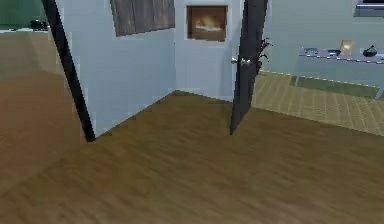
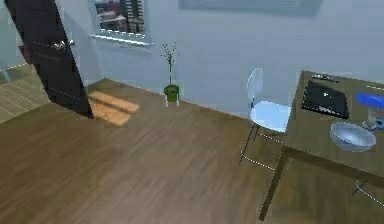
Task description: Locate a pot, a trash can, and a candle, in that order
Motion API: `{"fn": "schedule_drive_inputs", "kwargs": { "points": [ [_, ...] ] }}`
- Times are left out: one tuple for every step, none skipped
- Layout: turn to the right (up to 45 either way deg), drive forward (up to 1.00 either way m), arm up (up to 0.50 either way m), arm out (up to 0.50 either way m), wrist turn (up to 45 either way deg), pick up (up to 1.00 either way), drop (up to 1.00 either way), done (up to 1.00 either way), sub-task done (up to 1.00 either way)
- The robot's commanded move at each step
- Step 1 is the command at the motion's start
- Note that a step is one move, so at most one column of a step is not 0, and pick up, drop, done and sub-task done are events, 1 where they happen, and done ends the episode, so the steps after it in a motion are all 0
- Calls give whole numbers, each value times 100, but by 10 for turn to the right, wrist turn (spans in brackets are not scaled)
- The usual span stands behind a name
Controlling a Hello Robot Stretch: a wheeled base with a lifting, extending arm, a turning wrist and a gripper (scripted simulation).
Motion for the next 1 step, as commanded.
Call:
{"fn": "schedule_drive_inputs", "kwargs": {
  "points": [
    [-420, 0, 0, 0, 0, 0, 0, 0, 0]
  ]
}}
